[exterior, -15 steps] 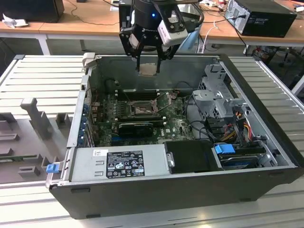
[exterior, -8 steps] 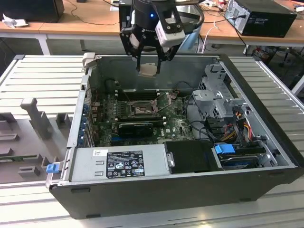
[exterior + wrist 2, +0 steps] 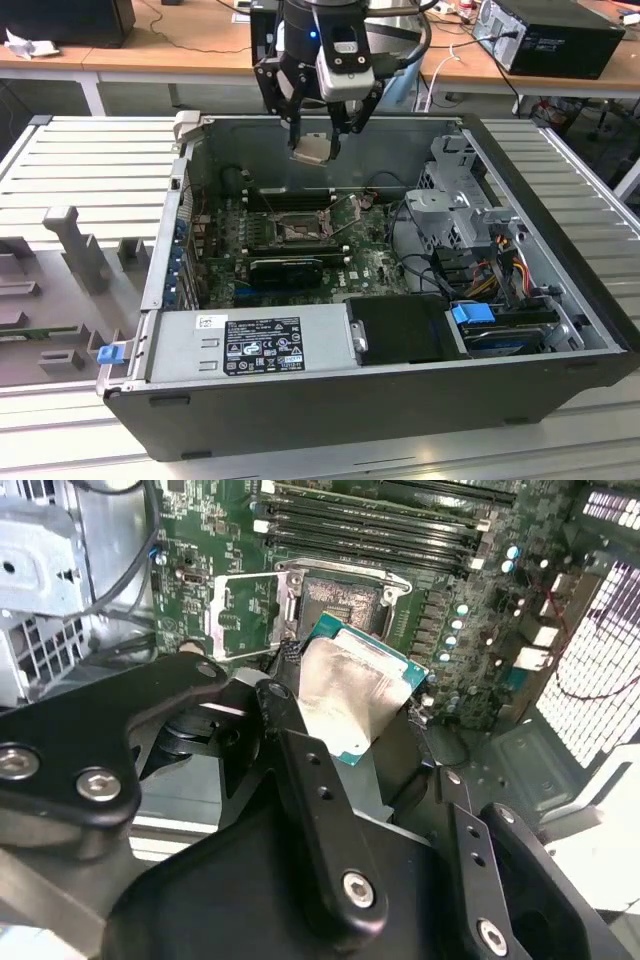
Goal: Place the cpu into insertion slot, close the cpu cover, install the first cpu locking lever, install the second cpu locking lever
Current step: 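Place the cpu into insertion slot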
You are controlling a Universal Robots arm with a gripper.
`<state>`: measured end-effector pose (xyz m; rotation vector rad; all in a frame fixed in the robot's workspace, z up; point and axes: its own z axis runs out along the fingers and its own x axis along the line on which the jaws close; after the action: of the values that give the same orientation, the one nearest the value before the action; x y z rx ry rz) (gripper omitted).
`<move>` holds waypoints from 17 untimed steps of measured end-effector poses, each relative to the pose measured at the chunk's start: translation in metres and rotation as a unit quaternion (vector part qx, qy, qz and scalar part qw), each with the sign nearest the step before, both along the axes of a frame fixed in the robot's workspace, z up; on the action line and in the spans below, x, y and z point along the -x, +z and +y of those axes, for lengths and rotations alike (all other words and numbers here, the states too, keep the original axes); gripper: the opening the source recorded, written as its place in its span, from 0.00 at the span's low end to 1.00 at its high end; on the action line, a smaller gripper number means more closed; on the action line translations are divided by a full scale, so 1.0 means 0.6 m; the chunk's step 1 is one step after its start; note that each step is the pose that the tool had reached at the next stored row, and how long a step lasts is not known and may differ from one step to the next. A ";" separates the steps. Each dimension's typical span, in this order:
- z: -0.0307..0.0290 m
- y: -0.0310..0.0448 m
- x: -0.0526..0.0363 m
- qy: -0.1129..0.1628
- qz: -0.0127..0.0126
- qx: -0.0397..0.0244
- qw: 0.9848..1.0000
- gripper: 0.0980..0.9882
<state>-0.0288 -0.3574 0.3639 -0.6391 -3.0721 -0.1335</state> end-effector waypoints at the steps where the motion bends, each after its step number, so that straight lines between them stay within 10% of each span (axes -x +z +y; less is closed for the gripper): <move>1: 0.0000 0.000 0.000 -0.007 0.000 0.000 1.000 0.48; 8: 0.0000 -0.003 0.000 -0.066 0.000 0.002 0.998 0.48; 17: 0.0000 -0.006 0.000 -0.158 0.000 0.005 0.987 0.48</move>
<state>-0.0288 -0.3573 0.3603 -1.1223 -2.9474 -0.1184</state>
